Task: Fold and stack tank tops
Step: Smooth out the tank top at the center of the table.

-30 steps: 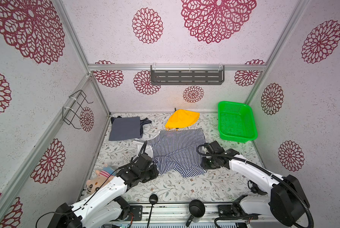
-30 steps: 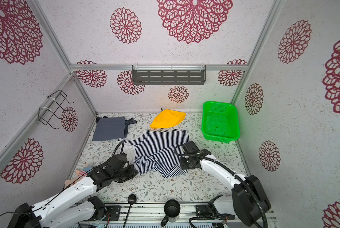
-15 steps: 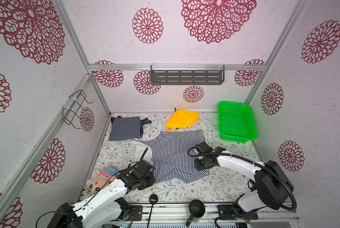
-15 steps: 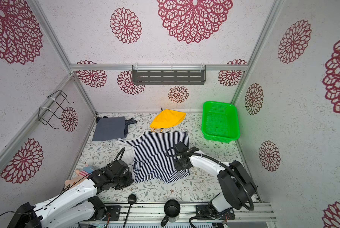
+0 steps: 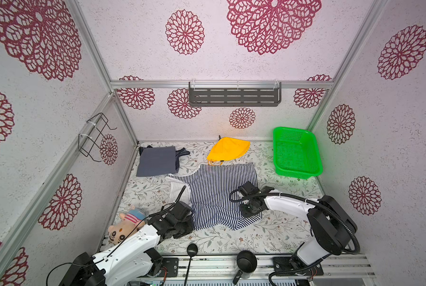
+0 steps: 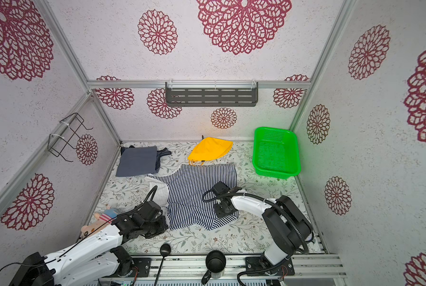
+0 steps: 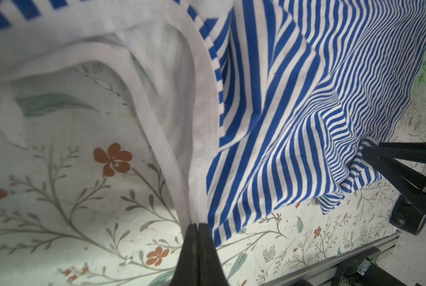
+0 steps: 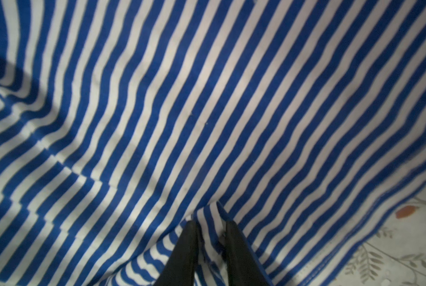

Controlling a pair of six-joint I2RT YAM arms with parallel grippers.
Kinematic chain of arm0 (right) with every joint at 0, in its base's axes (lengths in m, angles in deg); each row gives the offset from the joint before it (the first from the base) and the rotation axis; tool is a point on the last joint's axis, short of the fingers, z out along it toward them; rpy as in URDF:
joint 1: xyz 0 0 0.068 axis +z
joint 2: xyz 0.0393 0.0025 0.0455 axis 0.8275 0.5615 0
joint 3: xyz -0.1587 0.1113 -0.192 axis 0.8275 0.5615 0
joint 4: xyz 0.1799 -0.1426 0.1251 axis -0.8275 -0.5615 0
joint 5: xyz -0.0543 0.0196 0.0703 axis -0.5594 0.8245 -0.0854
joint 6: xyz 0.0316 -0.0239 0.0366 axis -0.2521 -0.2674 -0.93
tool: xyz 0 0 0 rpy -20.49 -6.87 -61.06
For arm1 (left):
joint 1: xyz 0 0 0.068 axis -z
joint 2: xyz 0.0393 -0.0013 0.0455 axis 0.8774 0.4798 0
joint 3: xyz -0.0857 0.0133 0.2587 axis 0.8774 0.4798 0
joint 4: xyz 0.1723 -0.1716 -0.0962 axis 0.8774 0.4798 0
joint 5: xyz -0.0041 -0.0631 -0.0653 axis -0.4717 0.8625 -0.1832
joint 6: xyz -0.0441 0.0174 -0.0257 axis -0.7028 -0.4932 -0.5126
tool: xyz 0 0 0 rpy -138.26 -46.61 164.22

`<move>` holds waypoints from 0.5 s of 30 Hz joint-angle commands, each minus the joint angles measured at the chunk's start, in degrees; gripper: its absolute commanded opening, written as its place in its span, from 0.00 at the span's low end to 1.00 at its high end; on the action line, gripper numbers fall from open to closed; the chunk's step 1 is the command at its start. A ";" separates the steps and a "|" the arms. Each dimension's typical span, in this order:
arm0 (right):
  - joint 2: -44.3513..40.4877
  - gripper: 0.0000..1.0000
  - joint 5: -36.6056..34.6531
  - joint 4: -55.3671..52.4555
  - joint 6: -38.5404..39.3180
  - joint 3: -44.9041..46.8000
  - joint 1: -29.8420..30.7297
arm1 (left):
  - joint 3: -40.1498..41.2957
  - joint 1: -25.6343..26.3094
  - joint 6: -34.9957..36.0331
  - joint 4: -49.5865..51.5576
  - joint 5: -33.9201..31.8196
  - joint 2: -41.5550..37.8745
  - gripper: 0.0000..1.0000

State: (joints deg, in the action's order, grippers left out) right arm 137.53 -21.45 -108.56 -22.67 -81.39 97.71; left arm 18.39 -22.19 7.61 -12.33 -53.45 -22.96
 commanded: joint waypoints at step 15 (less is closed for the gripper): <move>-33.08 0.00 -9.52 -10.91 -23.58 12.82 -5.39 | 2.64 0.42 -4.15 4.64 -9.62 -4.49 0.00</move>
State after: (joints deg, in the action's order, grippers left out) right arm 108.68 -28.84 -114.68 -38.43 -70.77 92.95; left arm 19.46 -22.10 5.84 -10.83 -59.07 -26.02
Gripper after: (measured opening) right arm 0.046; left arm 0.041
